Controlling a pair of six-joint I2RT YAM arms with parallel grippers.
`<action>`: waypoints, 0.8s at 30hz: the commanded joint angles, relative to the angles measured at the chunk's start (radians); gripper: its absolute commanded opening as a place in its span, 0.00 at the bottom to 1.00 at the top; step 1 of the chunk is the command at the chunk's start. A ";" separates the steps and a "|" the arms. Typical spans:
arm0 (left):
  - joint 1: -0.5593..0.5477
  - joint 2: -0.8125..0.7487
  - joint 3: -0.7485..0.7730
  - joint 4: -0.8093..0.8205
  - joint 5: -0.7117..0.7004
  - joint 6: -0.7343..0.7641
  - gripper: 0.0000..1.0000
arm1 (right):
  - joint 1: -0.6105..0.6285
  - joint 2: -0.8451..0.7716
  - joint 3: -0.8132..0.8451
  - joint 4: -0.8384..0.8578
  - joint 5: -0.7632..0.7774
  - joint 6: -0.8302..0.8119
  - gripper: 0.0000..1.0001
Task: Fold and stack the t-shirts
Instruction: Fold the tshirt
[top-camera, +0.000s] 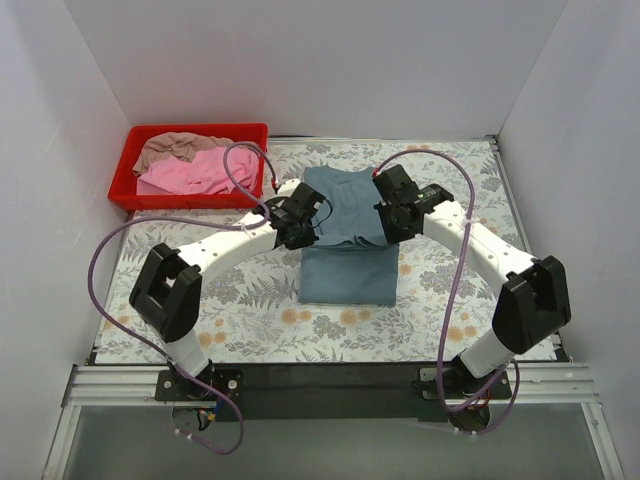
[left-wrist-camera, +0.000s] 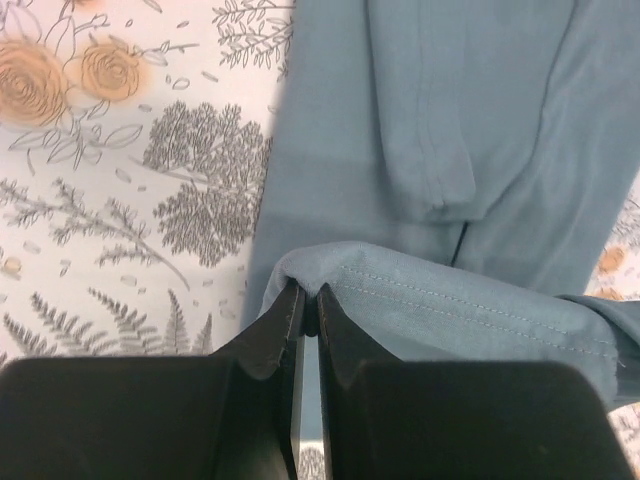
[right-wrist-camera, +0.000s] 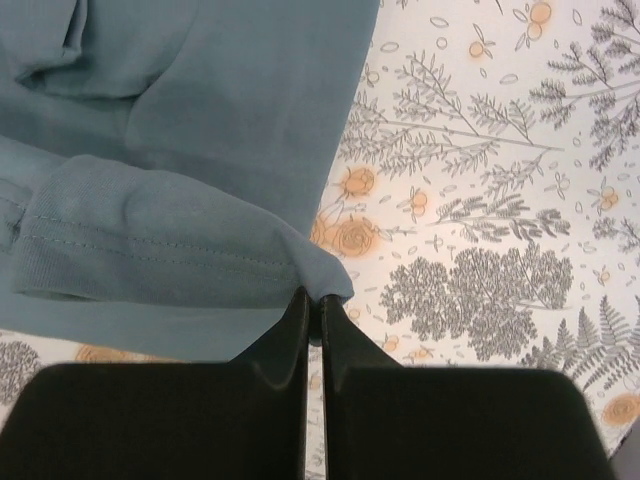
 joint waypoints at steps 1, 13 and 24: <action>0.038 0.053 0.034 0.055 -0.004 0.057 0.00 | -0.032 0.041 0.022 0.095 -0.007 -0.081 0.01; 0.078 0.133 0.000 0.100 -0.024 0.008 0.00 | -0.072 0.178 -0.027 0.299 -0.039 -0.133 0.01; 0.078 0.108 -0.010 0.144 -0.026 0.043 0.37 | -0.086 0.158 -0.044 0.293 -0.004 -0.087 0.29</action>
